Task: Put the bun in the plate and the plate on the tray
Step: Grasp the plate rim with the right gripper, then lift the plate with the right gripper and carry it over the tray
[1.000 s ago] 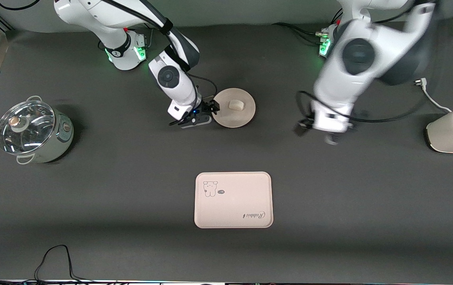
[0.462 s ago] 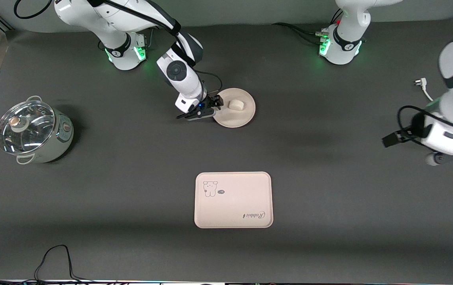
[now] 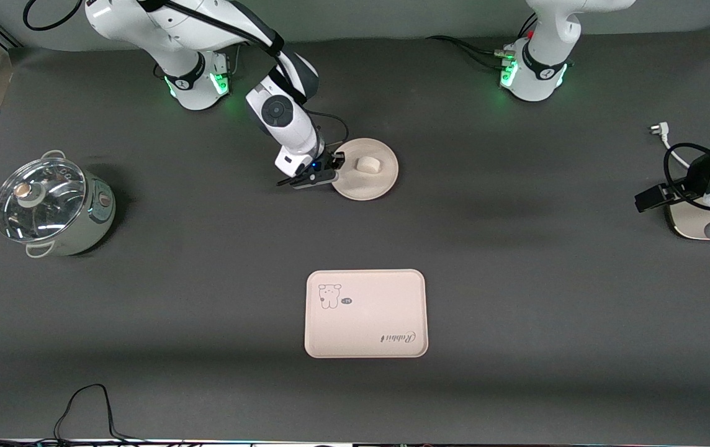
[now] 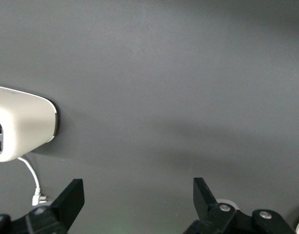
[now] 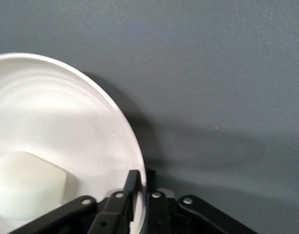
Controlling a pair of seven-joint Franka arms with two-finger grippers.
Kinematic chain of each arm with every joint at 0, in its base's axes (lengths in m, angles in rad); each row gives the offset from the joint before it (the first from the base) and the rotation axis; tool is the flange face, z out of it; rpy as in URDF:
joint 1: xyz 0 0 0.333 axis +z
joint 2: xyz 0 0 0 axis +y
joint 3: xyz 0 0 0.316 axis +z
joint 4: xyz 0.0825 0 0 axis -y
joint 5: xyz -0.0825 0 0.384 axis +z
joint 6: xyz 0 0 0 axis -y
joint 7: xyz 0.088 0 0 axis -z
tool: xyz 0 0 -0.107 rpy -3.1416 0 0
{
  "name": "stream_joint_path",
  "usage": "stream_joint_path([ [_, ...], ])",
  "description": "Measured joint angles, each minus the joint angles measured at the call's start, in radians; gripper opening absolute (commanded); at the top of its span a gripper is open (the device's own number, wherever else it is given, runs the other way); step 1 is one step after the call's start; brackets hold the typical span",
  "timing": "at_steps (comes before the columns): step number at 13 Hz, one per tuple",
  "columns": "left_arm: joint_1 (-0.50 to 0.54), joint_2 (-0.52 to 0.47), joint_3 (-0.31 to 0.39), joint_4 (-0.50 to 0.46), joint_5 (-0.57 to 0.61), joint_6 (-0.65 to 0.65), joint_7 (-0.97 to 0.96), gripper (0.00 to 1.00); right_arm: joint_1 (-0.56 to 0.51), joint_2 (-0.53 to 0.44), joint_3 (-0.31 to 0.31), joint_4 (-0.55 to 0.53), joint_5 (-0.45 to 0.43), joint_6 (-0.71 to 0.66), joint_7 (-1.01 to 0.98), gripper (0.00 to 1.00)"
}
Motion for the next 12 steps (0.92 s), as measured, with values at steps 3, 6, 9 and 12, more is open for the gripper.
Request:
stream_joint_path([
  [3,0.027,0.0,-0.03,0.025,0.005,-0.01,0.072,1.0,0.0,-0.005,0.001,0.0,0.0,0.0,0.0,0.0],
  [6,0.052,0.001,-0.037,0.036,0.005,-0.018,0.097,1.0,-0.01,-0.012,0.002,0.016,0.001,0.003,0.001,0.0],
  [9,0.075,0.01,-0.053,0.04,0.005,-0.016,0.123,1.0,-0.033,-0.04,0.009,0.058,0.005,-0.056,0.002,0.0],
  [12,0.075,0.019,-0.059,0.048,0.005,-0.016,0.126,1.0,-0.038,-0.074,0.01,0.189,0.064,-0.228,0.003,0.0],
])
